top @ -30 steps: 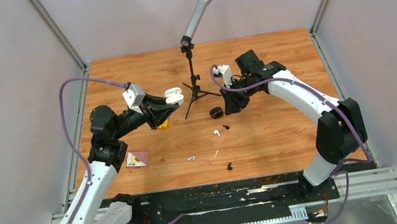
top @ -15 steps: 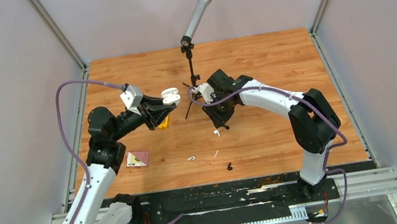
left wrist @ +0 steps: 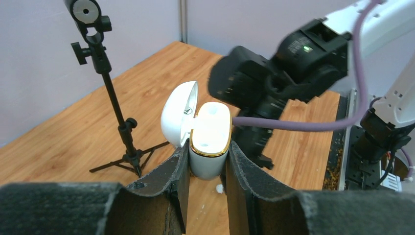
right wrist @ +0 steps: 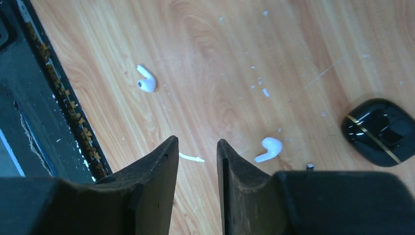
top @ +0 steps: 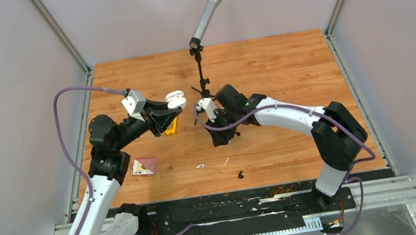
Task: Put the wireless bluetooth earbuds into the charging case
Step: Pick up the right earbud from the corner of the board.
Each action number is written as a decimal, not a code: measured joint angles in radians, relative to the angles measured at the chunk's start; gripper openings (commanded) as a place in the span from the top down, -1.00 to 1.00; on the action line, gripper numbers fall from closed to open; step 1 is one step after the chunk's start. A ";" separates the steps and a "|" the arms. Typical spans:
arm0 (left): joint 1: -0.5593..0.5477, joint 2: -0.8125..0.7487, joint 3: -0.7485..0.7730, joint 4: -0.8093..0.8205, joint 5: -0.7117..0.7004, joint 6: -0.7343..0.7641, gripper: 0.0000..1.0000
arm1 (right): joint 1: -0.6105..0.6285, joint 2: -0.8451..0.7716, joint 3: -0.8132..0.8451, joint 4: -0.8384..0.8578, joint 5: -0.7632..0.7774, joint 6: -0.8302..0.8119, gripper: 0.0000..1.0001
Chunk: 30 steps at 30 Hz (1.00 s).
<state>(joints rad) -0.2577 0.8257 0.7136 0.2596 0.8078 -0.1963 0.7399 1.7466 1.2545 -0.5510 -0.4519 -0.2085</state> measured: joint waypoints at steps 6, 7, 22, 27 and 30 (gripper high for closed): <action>0.018 -0.006 0.043 -0.009 -0.014 -0.008 1.00 | 0.103 -0.153 -0.254 0.280 0.029 -0.001 0.21; 0.020 -0.006 0.053 -0.010 -0.014 -0.008 1.00 | 0.130 -0.164 -0.295 0.342 0.039 -0.010 0.20; 0.033 0.006 0.115 -0.013 -0.024 -0.027 1.00 | 0.306 -0.117 -0.467 0.748 0.226 -0.003 0.26; 0.036 0.000 0.115 -0.014 -0.024 -0.032 1.00 | 0.307 -0.047 -0.462 0.757 0.227 -0.002 0.27; 0.036 -0.006 0.113 -0.013 -0.024 -0.038 1.00 | 0.307 -0.015 -0.443 0.750 0.227 -0.002 0.28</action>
<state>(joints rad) -0.2218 0.8196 0.8268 0.2466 0.7834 -0.2340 1.0466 1.7313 0.8112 0.1989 -0.2253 -0.2108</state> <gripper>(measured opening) 0.355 0.366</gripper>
